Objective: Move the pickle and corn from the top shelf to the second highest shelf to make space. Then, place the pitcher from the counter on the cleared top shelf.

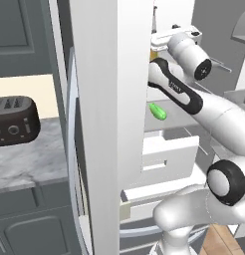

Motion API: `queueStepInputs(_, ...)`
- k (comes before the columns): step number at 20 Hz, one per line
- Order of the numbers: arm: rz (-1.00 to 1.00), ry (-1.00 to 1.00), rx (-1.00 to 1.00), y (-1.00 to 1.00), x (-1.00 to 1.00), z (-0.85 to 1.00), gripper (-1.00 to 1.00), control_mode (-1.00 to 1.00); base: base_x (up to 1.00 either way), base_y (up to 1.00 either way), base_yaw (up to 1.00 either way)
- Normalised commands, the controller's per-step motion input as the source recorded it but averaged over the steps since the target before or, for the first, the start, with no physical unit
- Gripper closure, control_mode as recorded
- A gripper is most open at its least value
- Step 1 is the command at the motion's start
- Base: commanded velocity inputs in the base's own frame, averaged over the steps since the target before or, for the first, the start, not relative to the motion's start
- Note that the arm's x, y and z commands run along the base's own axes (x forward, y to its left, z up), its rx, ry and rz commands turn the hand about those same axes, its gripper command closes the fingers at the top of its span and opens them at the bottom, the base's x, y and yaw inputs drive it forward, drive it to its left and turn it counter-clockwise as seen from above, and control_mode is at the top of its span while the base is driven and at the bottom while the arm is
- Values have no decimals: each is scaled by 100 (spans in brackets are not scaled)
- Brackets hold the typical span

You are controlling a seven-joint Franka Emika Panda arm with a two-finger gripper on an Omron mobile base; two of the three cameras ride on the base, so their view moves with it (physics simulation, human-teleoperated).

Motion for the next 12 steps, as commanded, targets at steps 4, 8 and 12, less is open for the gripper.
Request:
queueStepInputs(4, 0, 11, -8, 11, -100, 0, -100, -100, 0, 0, 0)
queueStepInputs(8, -6, 24, -6, 25, -100, 0, -100, -100, 0, 0, 0)
queueStepInputs(12, -8, 35, 0, 15, -99, 0, -100, -100, 0, 0, 0)
